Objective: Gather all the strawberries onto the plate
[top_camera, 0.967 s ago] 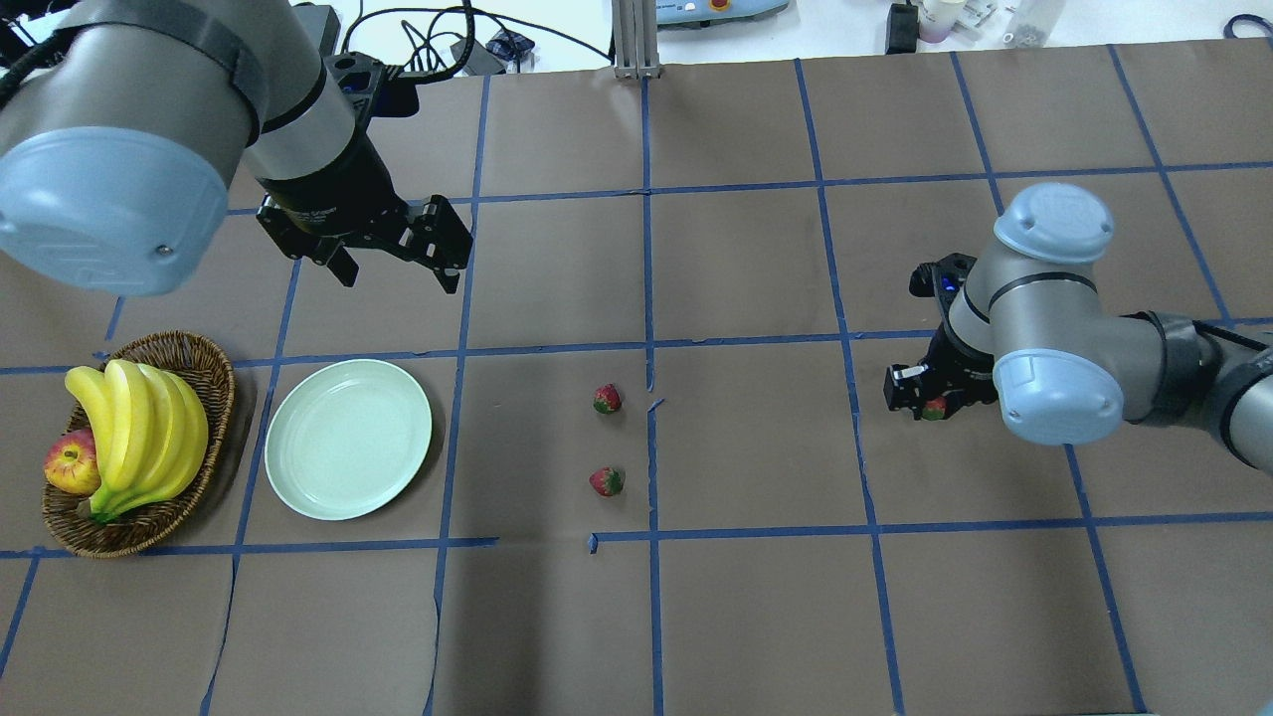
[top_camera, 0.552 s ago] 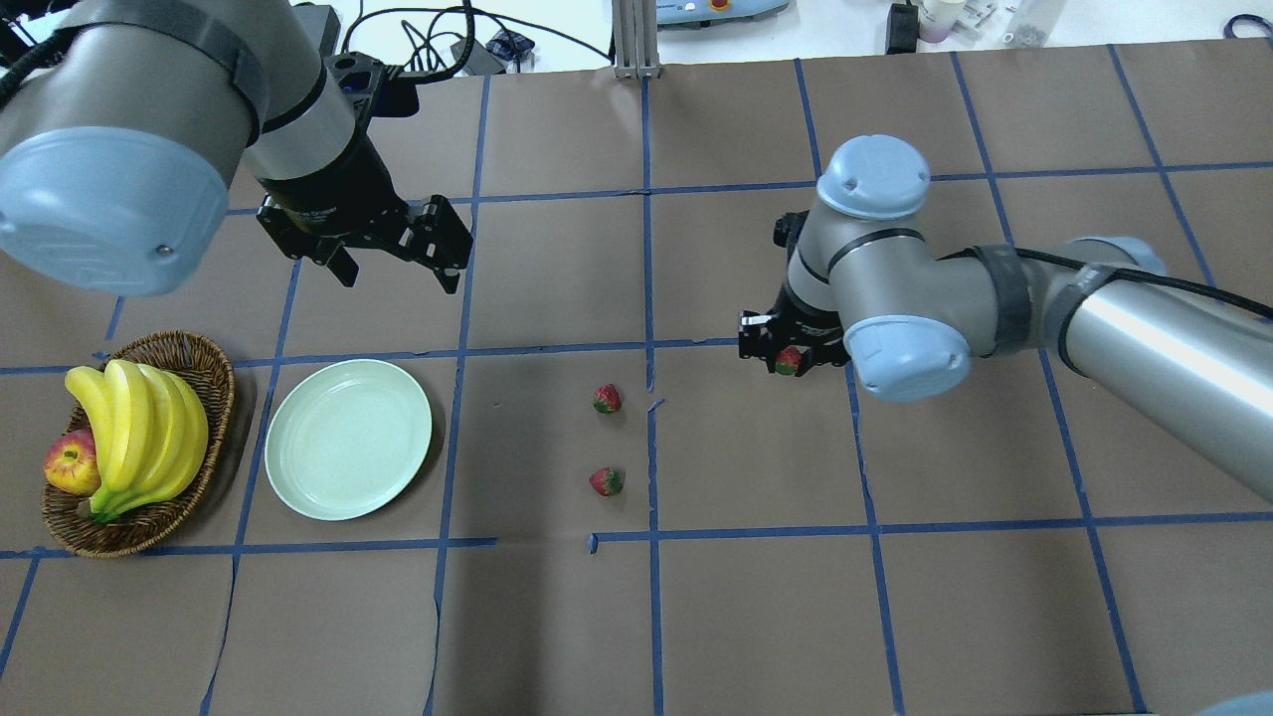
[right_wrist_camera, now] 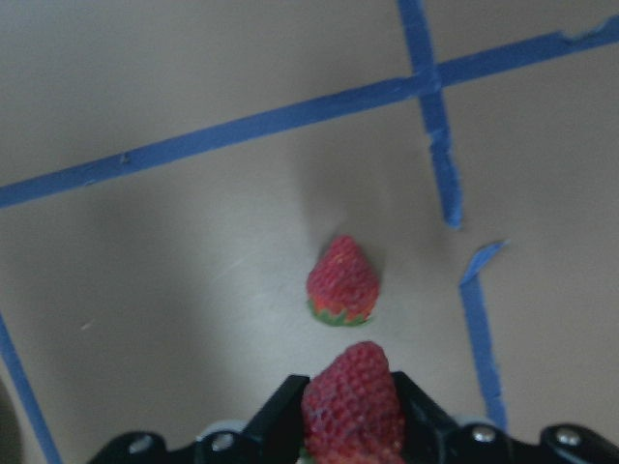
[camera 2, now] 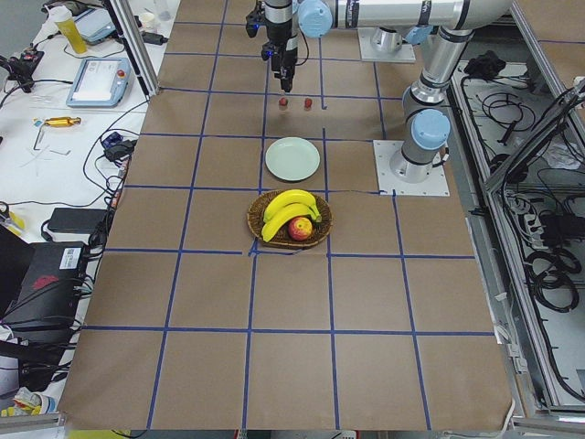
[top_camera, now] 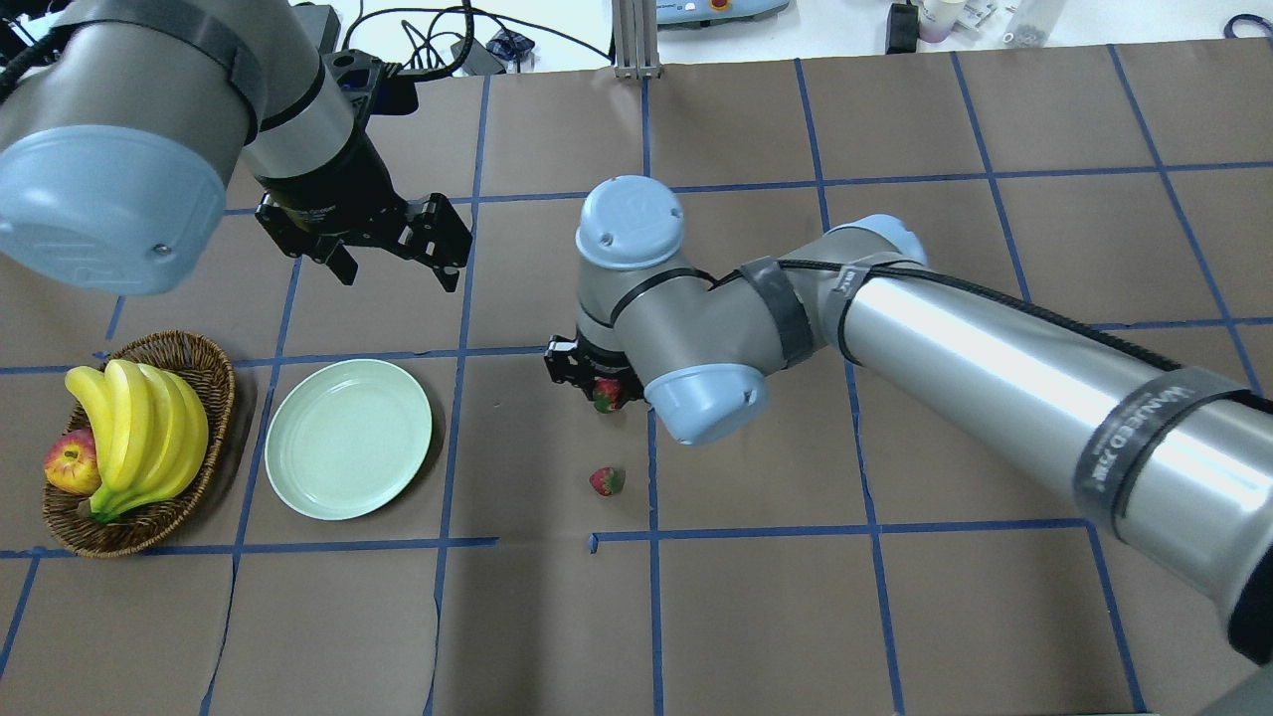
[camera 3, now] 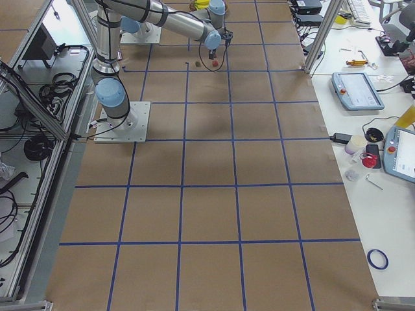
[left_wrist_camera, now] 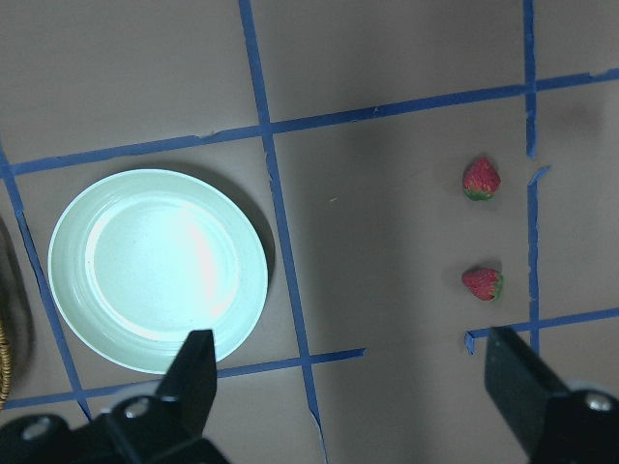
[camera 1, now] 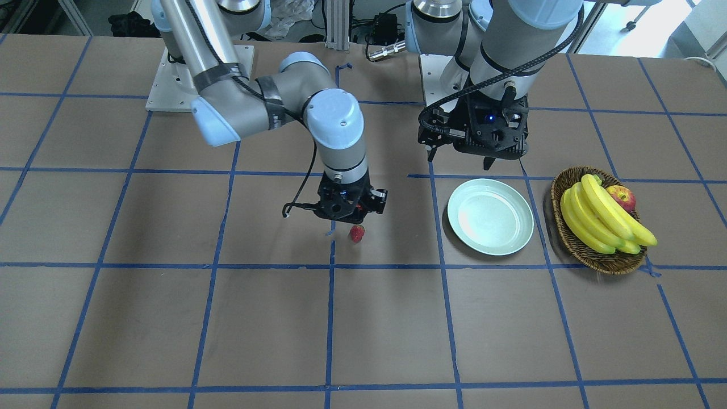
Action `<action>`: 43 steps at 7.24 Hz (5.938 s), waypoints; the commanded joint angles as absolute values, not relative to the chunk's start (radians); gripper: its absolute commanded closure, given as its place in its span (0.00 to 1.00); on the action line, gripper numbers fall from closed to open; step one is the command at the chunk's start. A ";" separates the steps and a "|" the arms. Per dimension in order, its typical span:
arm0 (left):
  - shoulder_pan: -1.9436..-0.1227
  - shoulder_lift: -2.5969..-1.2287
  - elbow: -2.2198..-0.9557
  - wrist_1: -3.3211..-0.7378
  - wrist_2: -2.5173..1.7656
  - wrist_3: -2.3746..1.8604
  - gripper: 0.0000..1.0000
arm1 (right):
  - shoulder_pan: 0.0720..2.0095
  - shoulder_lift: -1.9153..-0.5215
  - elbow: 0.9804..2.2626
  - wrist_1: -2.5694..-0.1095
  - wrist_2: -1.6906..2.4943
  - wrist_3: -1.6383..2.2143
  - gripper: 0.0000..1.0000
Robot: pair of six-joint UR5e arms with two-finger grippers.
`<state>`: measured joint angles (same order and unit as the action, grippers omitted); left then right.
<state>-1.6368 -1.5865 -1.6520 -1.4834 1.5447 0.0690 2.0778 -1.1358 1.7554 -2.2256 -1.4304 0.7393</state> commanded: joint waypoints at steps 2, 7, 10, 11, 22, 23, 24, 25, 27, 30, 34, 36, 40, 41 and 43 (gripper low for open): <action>-1.637 -1.589 -1.652 -1.482 1.545 0.068 0.00 | 2.152 -1.034 1.704 -2.233 -1.427 0.795 1.00; -1.637 -1.585 -1.646 -1.482 1.545 0.069 0.00 | 2.072 -1.136 1.724 -2.197 -1.434 0.630 0.00; -1.637 -1.585 -1.646 -1.482 1.545 0.069 0.00 | 1.734 -1.380 1.729 -1.851 -1.483 0.227 0.00; -1.637 -1.586 -1.644 -1.482 1.545 0.068 0.00 | 1.644 -1.431 1.727 -1.800 -1.533 0.057 0.00; -1.747 -1.791 -1.870 -1.050 1.540 -0.070 0.00 | 1.566 -1.554 1.540 -1.605 -1.583 -0.066 0.00; -1.758 -1.821 -1.899 -1.023 1.561 -0.072 0.00 | 1.566 -1.552 1.540 -1.605 -1.583 -0.066 0.00; -1.776 -1.856 -1.946 -0.941 1.574 -0.075 0.00 | 1.566 -1.551 1.542 -1.605 -1.583 -0.066 0.00; -1.790 -1.871 -2.018 -0.848 1.591 -0.104 0.00 | 1.566 -1.551 1.542 -1.603 -1.582 -0.066 0.00; -1.790 -1.871 -2.077 -0.819 1.577 -0.137 0.01 | 1.566 -1.551 1.540 -1.603 -1.580 -0.064 0.00; -1.790 -1.887 -2.079 -0.821 1.580 -0.118 0.83 | 1.566 -1.551 1.540 -1.603 -1.580 -0.064 0.00; -1.760 -1.815 -1.962 -0.961 1.630 -0.051 0.99 | 1.566 -1.549 1.539 -1.601 -1.582 -0.066 0.00; -1.592 -1.747 -1.971 -1.069 1.638 0.186 1.00 | 1.566 -1.549 1.536 -1.600 -1.582 -0.066 0.00; -1.410 -1.726 -2.097 -1.055 1.669 0.342 0.09 | 1.566 -1.549 1.537 -1.600 -1.585 -0.066 0.00; -1.420 -1.723 -2.088 -1.049 1.667 0.331 0.00 | 1.566 -1.549 1.537 -1.600 -1.586 -0.064 0.00; -1.527 -1.713 -2.045 -1.022 1.657 0.223 0.00 | 1.566 -1.549 1.539 -1.600 -1.588 -0.064 0.00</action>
